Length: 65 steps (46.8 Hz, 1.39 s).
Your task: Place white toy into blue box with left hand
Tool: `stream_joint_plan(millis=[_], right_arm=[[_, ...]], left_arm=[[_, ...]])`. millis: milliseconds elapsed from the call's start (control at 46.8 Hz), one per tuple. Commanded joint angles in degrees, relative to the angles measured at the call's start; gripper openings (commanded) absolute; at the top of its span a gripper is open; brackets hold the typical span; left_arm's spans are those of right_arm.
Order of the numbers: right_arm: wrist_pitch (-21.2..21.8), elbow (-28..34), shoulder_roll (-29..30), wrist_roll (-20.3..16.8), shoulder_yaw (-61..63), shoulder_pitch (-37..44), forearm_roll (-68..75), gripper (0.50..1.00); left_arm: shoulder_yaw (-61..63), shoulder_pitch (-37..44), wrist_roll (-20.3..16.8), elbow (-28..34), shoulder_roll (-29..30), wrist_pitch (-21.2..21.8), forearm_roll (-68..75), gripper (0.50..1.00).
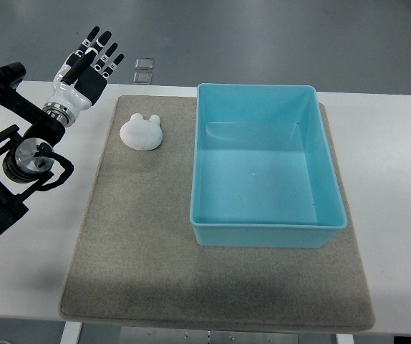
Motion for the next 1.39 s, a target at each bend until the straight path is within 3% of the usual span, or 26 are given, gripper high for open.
stream_joint_plan(millis=[0, 556, 877, 1048, 1198, 1369], right_arm=[[0.0, 0.0, 0.0, 0.0, 0.0, 0.0, 0.0, 0.936], [0.0, 0.0, 0.0, 0.0, 0.0, 0.0, 0.0, 0.936], [0.0, 0.0, 0.0, 0.0, 0.0, 0.0, -0.1, 0.936], [0.0, 0.0, 0.0, 0.0, 0.0, 0.0, 0.0, 0.936], [0.0, 0.0, 0.0, 0.0, 0.0, 0.0, 0.0, 0.936], [0.0, 0.0, 0.0, 0.0, 0.0, 0.0, 0.0, 0.936]], left_arm=[[0.1, 0.0, 0.0, 0.0, 0.0, -2.0, -0.1, 1.000], [0.1, 0.3, -0.1, 0.2, 0.2, -4.7, -0.1, 1.000], [1.2, 0.1, -0.1, 1.0, 0.8, -2.8, 2.0, 0.996], [1.9, -0.6, 0.1, 0.3, 2.2, 0.6, 16.1, 0.996], [3.8, -1.2, 0.2, 0.2, 3.9, 1.0, 28.6, 0.994], [8.2, -1.9, 0.2, 0.1, 5.6, 1.5, 53.5, 0.996]])
